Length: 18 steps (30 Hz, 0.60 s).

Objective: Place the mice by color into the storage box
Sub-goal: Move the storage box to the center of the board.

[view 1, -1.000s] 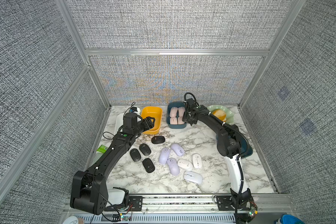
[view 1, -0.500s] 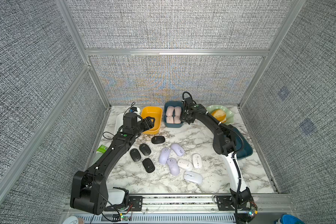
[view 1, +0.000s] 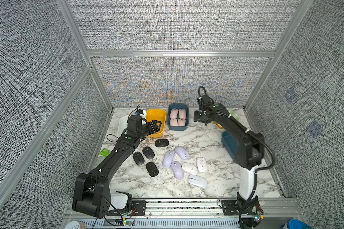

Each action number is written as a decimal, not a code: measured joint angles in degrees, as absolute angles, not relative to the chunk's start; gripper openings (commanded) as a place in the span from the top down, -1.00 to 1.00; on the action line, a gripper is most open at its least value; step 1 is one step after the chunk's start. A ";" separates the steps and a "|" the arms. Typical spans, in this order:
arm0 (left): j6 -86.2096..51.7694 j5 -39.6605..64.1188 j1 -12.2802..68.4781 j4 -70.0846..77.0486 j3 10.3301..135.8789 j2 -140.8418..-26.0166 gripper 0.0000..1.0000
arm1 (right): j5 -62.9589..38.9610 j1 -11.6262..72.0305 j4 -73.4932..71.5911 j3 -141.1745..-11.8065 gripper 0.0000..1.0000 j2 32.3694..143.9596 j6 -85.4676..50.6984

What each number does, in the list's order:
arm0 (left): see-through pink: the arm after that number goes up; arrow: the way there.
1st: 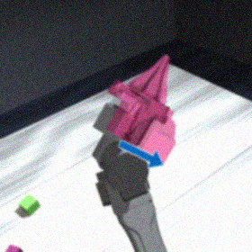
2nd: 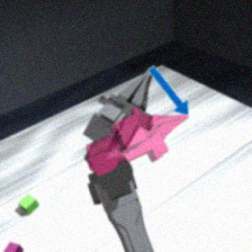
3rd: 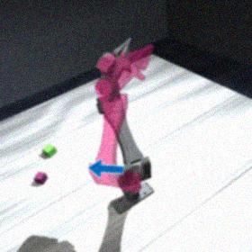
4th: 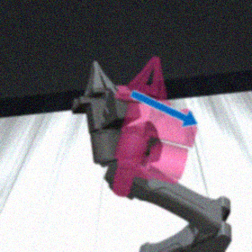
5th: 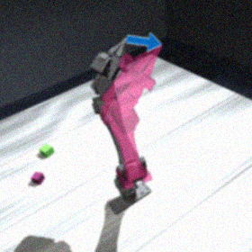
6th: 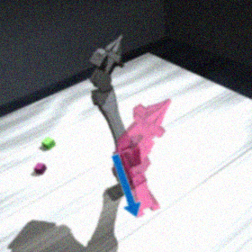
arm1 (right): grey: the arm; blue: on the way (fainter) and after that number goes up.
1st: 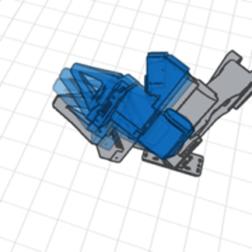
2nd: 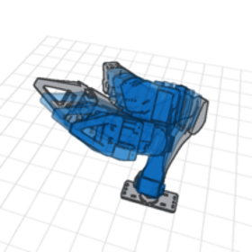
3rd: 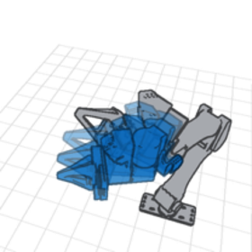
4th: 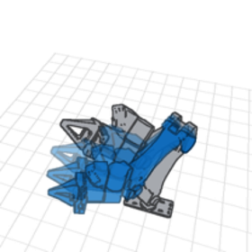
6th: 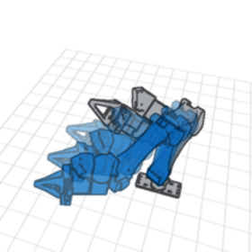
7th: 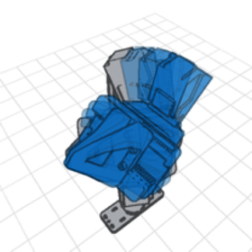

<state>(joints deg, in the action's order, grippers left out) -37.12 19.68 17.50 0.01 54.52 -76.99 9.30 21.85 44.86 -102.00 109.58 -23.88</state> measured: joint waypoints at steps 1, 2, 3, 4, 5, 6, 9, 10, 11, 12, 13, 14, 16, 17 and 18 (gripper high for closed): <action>-37.15 20.32 18.00 0.40 54.52 -77.21 -0.58 | 10.15 20.12 43.51 -96.40 -0.40 105.49 -23.81; -37.26 21.10 18.63 0.58 54.52 -77.52 -0.58 | 10.85 18.37 42.52 -91.50 -0.42 102.02 -23.77; -37.71 21.76 19.42 0.78 54.54 -77.91 -0.58 | 11.31 16.51 41.56 -87.07 -0.43 99.09 -23.73; -37.74 22.63 20.12 0.80 54.63 -78.32 -0.58 | 11.92 14.74 40.97 -83.44 -0.45 96.90 -23.77; -37.76 23.35 21.08 0.84 54.65 -78.81 -0.58 | 12.82 12.84 40.62 -80.01 -0.48 95.15 -23.79; -37.80 24.01 21.80 0.82 54.76 -79.18 -0.58 | 12.82 11.64 40.38 -78.08 -0.49 94.41 -23.73; -37.98 25.89 23.88 0.84 55.31 -80.36 -0.58 | 12.16 8.47 39.18 -73.56 -0.50 94.32 -23.27; -37.98 26.39 24.32 0.84 55.51 -80.73 -0.58 | 11.99 7.77 38.89 -72.51 -0.50 94.78 -23.20; -37.98 27.03 24.56 0.84 55.68 -81.01 -0.58 | 11.88 7.38 38.57 -71.50 -0.50 95.37 -22.81; -37.98 27.16 24.62 0.80 55.83 -81.25 -0.58 | 11.57 7.20 38.28 -70.85 -0.51 95.79 -22.57; -37.98 27.35 24.64 0.75 56.01 -81.52 -0.58 | 11.09 7.18 38.00 -70.28 -0.50 96.27 -22.57; -37.98 27.55 24.67 0.71 56.23 -81.65 -0.58 | 10.68 7.18 37.56 -69.78 -0.50 96.75 -22.55; -37.95 27.55 24.71 0.45 56.62 -81.73 -0.58 | 9.65 7.31 36.86 -69.30 -0.48 97.45 -22.22; -37.93 27.55 24.71 0.47 56.73 -81.69 -0.58 | 9.37 7.46 36.67 -69.25 -0.45 97.76 -22.22; -37.93 27.55 24.73 0.47 56.75 -81.65 -0.58 | 8.95 7.73 36.51 -69.25 -0.42 97.95 -22.22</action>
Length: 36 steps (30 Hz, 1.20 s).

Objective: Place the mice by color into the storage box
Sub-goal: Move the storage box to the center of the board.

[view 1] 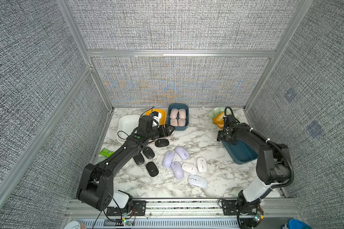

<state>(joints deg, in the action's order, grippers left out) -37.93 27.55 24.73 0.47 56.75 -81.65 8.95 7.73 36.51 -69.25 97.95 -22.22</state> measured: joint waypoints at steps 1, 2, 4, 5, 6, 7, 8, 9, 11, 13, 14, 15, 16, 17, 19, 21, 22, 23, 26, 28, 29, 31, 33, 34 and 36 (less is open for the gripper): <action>-37.91 27.55 24.75 0.32 56.75 -81.60 -0.58 | 8.64 8.16 36.40 -69.25 -0.37 98.04 -22.22; -37.89 27.55 24.75 0.30 56.75 -81.58 -0.58 | 8.49 8.75 36.27 -69.28 -0.34 98.06 -22.22; -37.85 27.55 24.75 0.30 56.75 -81.52 -0.58 | 8.12 10.07 36.21 -69.47 -0.31 98.06 -22.24; -37.74 27.55 24.75 0.30 56.75 -81.49 -0.58 | 8.08 10.87 36.23 -69.60 -0.30 98.06 -22.48; -37.74 27.55 24.75 0.30 56.75 -81.47 -0.57 | 8.08 11.73 36.25 -69.76 -0.30 98.06 -22.59; -37.74 27.55 24.75 0.30 56.75 -81.47 -0.58 | 8.08 12.75 36.23 -69.91 -0.29 98.02 -22.79; -37.71 27.53 24.75 0.30 56.75 -81.47 -0.58 | 7.94 13.85 36.21 -70.11 -0.29 97.91 -23.00; -37.69 27.53 24.75 0.30 56.75 -81.47 -0.58 | 7.94 14.79 36.23 -70.32 -0.29 97.86 -23.33; -37.54 27.46 24.75 0.27 56.75 -81.47 -0.58 | 7.49 16.36 36.14 -71.29 -0.27 98.17 -23.94; -37.52 27.31 24.75 0.25 56.77 -81.47 -0.58 | 6.68 16.97 35.51 -72.20 -0.25 98.94 -24.60; -37.50 27.29 24.75 0.23 56.77 -81.47 -0.58 | 6.02 17.02 35.07 -72.62 -0.24 99.50 -25.02; -37.47 27.27 24.77 0.16 56.80 -81.47 -0.58 | 5.56 17.23 34.68 -72.93 -0.23 100.01 -25.34; -37.45 27.14 24.77 0.05 56.84 -81.47 -0.58 | 4.84 17.39 34.26 -73.45 -0.22 100.62 -25.82; -37.39 27.07 24.82 0.03 56.88 -81.47 -0.58 | 4.01 17.56 33.93 -73.87 -0.21 101.12 -26.17; -37.23 26.92 24.88 -0.14 57.01 -81.47 -0.58 | 2.44 17.98 33.91 -74.50 -0.19 101.78 -26.37; -37.04 26.89 24.93 -0.14 57.14 -81.47 -0.58 | 2.61 18.20 34.13 -74.65 -0.19 101.56 -26.35; -36.88 26.83 24.97 -0.14 57.17 -81.41 -0.58 | 2.98 18.22 34.24 -74.48 -0.19 100.92 -26.11; -36.82 26.48 24.99 -0.16 57.17 -81.34 -0.58 | 3.68 18.11 34.24 -74.06 -0.19 100.03 -25.93; -36.51 25.56 25.06 -0.23 57.17 -81.14 -0.58 | 6.02 17.96 34.76 -72.51 -0.19 97.41 -25.08; -36.45 25.45 25.10 -0.30 57.17 -81.12 -0.58 | 8.60 17.91 35.22 -70.89 -0.19 95.77 -24.45; -36.45 25.45 25.17 -0.36 57.17 -81.12 -0.58 | 9.89 17.78 35.11 -69.82 -0.19 95.13 -24.14; -36.45 25.43 25.41 -0.51 57.17 -81.12 -0.58 | 11.79 17.37 35.35 -67.51 -0.19 94.48 -24.08; -36.45 25.41 25.71 -0.60 57.17 -81.21 -0.57 | 13.32 16.84 35.35 -65.25 -0.19 94.76 -24.12; -36.42 25.41 25.87 -0.71 57.17 -81.30 -0.58 | 13.93 16.80 35.35 -64.20 -0.19 94.96 -24.14; -36.42 25.41 26.15 -1.19 57.19 -81.49 -0.57 | 14.28 17.43 35.11 -62.43 -0.18 95.18 -24.16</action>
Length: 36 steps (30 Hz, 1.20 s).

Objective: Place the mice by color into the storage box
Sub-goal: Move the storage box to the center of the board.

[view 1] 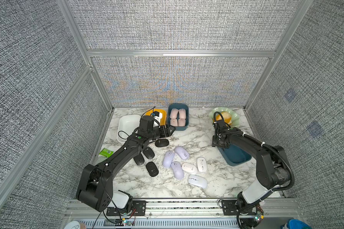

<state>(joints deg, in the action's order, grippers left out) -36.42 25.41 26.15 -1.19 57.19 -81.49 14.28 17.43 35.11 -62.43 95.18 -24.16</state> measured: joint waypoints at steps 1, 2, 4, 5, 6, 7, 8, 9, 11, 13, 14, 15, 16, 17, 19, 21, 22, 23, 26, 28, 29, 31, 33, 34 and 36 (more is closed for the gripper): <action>-36.42 25.41 26.28 -1.45 57.19 -81.60 -0.57 | 14.33 17.87 34.85 -61.65 -0.15 95.31 -24.18; -36.42 25.36 26.44 -1.63 57.19 -81.65 -0.58 | 14.33 18.28 34.65 -61.23 -0.10 95.46 -24.18; -36.42 25.23 26.61 -1.72 57.21 -81.65 -0.57 | 14.28 19.05 34.11 -61.06 0.08 95.74 -24.21; -36.42 25.21 26.74 -1.80 57.30 -81.65 -0.57 | 14.26 19.55 33.80 -61.14 0.18 95.90 -24.25; -36.40 25.19 26.83 -1.80 57.32 -81.65 -0.58 | 14.28 19.99 33.58 -61.30 0.24 96.05 -24.40; -36.36 25.21 26.92 -1.80 57.36 -81.65 -0.57 | 14.24 20.53 33.50 -61.58 0.29 96.23 -24.38; -36.25 25.19 27.03 -1.80 57.41 -81.65 -0.58 | 13.89 21.21 33.34 -62.06 0.39 96.44 -24.38; -36.23 25.17 27.18 -1.80 57.41 -81.62 -0.58 | 13.58 21.80 33.04 -62.54 0.48 96.75 -24.38; -36.05 24.93 27.33 -1.80 57.41 -81.52 -0.57 | 13.93 23.14 32.51 -64.07 0.61 98.00 -24.53; -35.77 23.94 27.57 -1.83 57.43 -81.47 -0.57 | 14.74 24.56 32.36 -65.60 0.72 99.46 -24.75; -35.46 23.70 27.62 -1.89 57.52 -81.47 -0.57 | 15.16 25.30 32.38 -66.52 0.78 100.33 -24.77; -35.27 23.57 27.66 -2.02 57.60 -81.47 -0.57 | 15.38 25.87 32.38 -67.22 0.84 100.99 -24.77; -34.85 23.03 27.73 -2.31 57.78 -81.47 -0.57 | 16.05 26.59 32.21 -68.18 0.89 101.86 -24.86; -34.68 22.57 27.77 -2.31 57.84 -81.47 -0.58 | 16.29 27.14 32.16 -69.08 0.91 102.63 -25.69; -34.46 22.44 27.81 -2.48 57.84 -81.47 -0.58 | 16.56 27.92 32.05 -70.96 0.96 104.01 -25.52; -34.33 22.04 27.97 -2.66 57.84 -81.47 -0.57 | 16.60 28.18 32.03 -73.03 0.98 105.30 -25.63; -34.28 21.98 27.99 -2.66 57.84 -81.47 -0.57 | 16.60 28.42 32.10 -74.41 1.00 106.02 -25.78; -34.26 21.96 27.99 -2.66 57.84 -81.49 -0.57 | 16.69 28.56 31.99 -75.88 1.00 106.76 -25.78; -34.04 21.19 28.12 -2.68 57.84 -81.49 -0.57 | 16.60 29.21 31.88 -80.88 1.00 109.65 -25.78; -34.00 20.93 28.21 -2.74 57.87 -81.49 -0.57 | 16.32 29.39 32.21 -84.77 1.00 112.12 -25.74; -33.85 20.91 28.27 -2.92 57.95 -81.49 -0.57 | 15.99 29.43 32.16 -86.74 1.00 113.45 -25.61; -33.63 20.38 28.36 -3.18 58.04 -81.43 -0.57 | 15.27 29.34 32.45 -90.21 1.00 115.74 -25.61; -33.41 19.51 28.36 -3.55 58.04 -81.19 -0.58 | 14.57 29.28 32.82 -93.76 1.00 118.13 -25.61; -33.34 19.49 28.36 -3.68 58.04 -81.06 -0.58 | 14.41 29.26 33.06 -95.77 1.00 119.52 -25.67; -32.99 18.98 28.36 -4.27 58.17 -80.88 -0.58 | 14.24 29.15 33.43 -98.96 1.00 121.84 -25.96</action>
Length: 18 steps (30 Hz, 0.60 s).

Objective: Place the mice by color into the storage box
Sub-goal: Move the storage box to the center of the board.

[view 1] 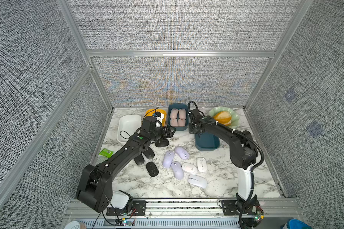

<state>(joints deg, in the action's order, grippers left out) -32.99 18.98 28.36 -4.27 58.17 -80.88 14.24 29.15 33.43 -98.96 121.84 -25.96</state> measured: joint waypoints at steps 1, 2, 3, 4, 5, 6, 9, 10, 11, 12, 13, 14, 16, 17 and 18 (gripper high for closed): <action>-32.86 18.94 28.36 -4.56 58.28 -80.88 -0.58 | 14.24 28.97 34.06 -100.97 1.00 123.28 -26.22; -32.60 18.22 28.36 -4.78 58.46 -80.88 -0.58 | 13.96 28.88 34.26 -102.48 0.99 124.42 -26.46; -32.32 17.65 28.36 -5.06 58.65 -80.88 -0.58 | 13.67 28.75 34.61 -104.05 0.97 125.60 -26.63; -31.97 17.45 28.36 -5.13 58.87 -80.88 -0.58 | 13.47 28.56 35.14 -105.67 0.94 126.72 -26.92; -31.86 16.78 28.36 -5.21 59.09 -80.88 -0.58 | 13.28 28.40 35.53 -106.91 0.91 127.63 -27.11; -31.64 16.12 28.36 -5.21 59.27 -80.88 -0.58 | 13.17 28.27 35.88 -108.05 0.90 128.40 -27.29; -31.35 14.96 28.36 -5.26 59.44 -80.88 -0.58 | 12.75 28.14 37.21 -110.02 0.84 129.67 -27.77; -31.31 15.00 28.36 -5.30 59.46 -80.95 -0.58 | 12.29 28.14 37.34 -110.45 0.81 129.88 -27.90; -31.31 14.96 28.36 -5.32 59.53 -81.01 -0.58 | 11.84 28.16 37.39 -110.72 0.78 130.06 -27.97; -31.29 14.96 28.36 -5.39 59.64 -81.14 -0.58 | 11.49 28.18 37.39 -110.89 0.75 130.08 -27.99; -31.27 14.96 28.36 -5.45 59.68 -81.30 -0.57 | 11.18 28.21 37.39 -110.89 0.70 130.06 -28.10; -31.27 14.96 28.36 -5.61 59.68 -81.43 -0.58 | 10.66 28.21 37.23 -110.61 0.67 129.82 -28.18; -31.27 14.96 28.36 -5.96 59.68 -81.71 -0.58 | 8.73 28.18 37.17 -109.25 0.57 128.64 -28.40; -31.27 14.96 28.36 -6.24 59.70 -81.78 -0.58 | 8.29 28.23 37.12 -108.49 0.55 127.90 -28.45; -31.27 14.96 28.36 -6.46 59.77 -81.87 -0.58 | 8.14 28.27 37.12 -107.53 0.52 126.80 -28.51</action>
